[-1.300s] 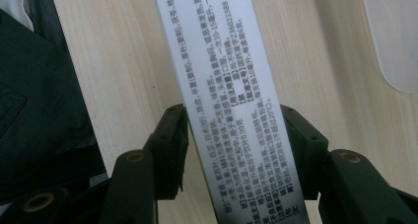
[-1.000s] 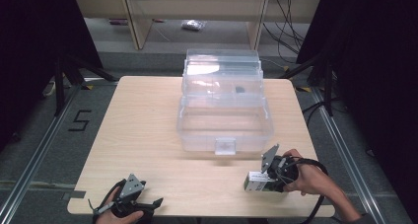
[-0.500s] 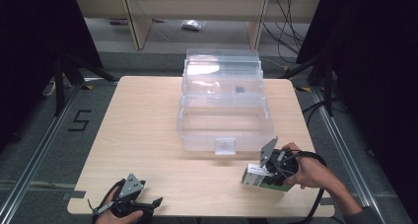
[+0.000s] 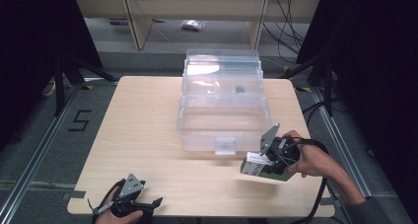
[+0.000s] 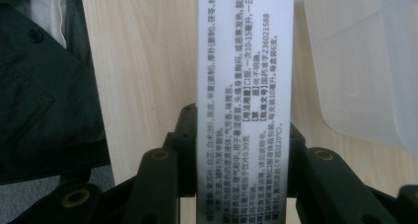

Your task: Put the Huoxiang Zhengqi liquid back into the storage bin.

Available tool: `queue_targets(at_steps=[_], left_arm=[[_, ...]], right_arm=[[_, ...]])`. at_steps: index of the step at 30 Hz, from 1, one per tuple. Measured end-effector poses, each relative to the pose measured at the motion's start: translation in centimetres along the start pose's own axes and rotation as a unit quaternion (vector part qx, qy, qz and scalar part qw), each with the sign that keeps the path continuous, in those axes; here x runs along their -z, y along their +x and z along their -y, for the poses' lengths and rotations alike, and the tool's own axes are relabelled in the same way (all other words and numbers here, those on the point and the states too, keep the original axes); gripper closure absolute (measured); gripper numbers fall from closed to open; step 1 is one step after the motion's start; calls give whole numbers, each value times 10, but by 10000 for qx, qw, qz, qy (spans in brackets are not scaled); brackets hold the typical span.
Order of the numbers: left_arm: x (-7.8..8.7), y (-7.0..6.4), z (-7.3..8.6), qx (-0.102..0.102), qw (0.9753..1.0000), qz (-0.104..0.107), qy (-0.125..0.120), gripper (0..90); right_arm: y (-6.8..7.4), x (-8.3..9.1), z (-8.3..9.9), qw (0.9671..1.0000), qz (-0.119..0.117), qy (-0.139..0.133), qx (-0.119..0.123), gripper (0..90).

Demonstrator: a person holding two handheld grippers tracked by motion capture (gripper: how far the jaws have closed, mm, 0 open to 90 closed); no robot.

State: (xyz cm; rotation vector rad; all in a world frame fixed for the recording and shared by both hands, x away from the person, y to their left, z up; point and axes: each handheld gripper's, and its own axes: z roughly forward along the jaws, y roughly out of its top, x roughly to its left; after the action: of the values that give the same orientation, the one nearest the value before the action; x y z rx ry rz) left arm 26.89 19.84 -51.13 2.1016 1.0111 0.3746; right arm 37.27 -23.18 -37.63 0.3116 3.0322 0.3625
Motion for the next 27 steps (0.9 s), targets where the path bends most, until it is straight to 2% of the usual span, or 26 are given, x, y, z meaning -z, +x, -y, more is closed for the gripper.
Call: queue_targets(at_steps=[1, 2, 5, 6, 7, 9, 12, 14, 18, 19, 20, 22, 23, 24, 25, 27], left_arm=[[0, 0, 0, -9, 10000, 3, 2, 155], [0, 0, 0, -7, 10000, 1, 7, 155], [0, 0, 0, 29, 10000, -22, -9, 155], [0, 0, 0, 16, 10000, -14, -4, 155], [0, 0, 0, 3, 10000, 5, 8, 155], [0, 0, 0, -5, 10000, -6, 8, 155], [1, 0, 0, -2, 10000, 2, 7, 155], [1, 1, 0, -22, 10000, -12, 29, 155], [1, 0, 0, 7, 10000, 34, 0, 155], [1, 1, 0, -10, 10000, 27, 11, 155], [1, 1, 0, 0, 10000, -11, 20, 155], [1, 0, 0, 7, 10000, -20, 12, 155], [1, 0, 0, 13, 10000, 1, 9, 155], [1, 1, 0, -12, 10000, 38, 16, 155], [1, 1, 0, 18, 10000, -24, -7, 155], [1, 1, 0, 22, 10000, -21, -23, 155]], right_arm=[[1, 3, -1, 9998, 39, 68, -195, 647], [-3, 4, -4, 10000, -4, 36, -37, 647], [-6, 6, -7, 10000, 27, 27, -2, 647], [-5, 8, -8, 9999, 35, 79, -134, 647], [-7, 10, -11, 10000, 5, 21, 14, 647], [-6, 11, -12, 10000, -6, 40, -22, 647], [-8, 16, -17, 10000, 0, -2, 77, 647], [-9, 21, -21, 10000, -9, -14, 2, 647], [-11, 24, -25, 10000, 7, -33, 73, 647], [-10, 26, -26, 10000, 16, 16, -77, 647], [-12, 26, -29, 9999, -14, -31, 103, 647], [-12, 29, -32, 10000, 21, -10, -19, 647], [-13, 31, -34, 9999, 44, -50, 103, 647], [-13, 32, -35, 10000, 28, -49, 27, 648], [-12, 35, -37, 10000, 34, -32, -12, 647], [-14, 39, -41, 10000, 37, -78, 12, 648]])
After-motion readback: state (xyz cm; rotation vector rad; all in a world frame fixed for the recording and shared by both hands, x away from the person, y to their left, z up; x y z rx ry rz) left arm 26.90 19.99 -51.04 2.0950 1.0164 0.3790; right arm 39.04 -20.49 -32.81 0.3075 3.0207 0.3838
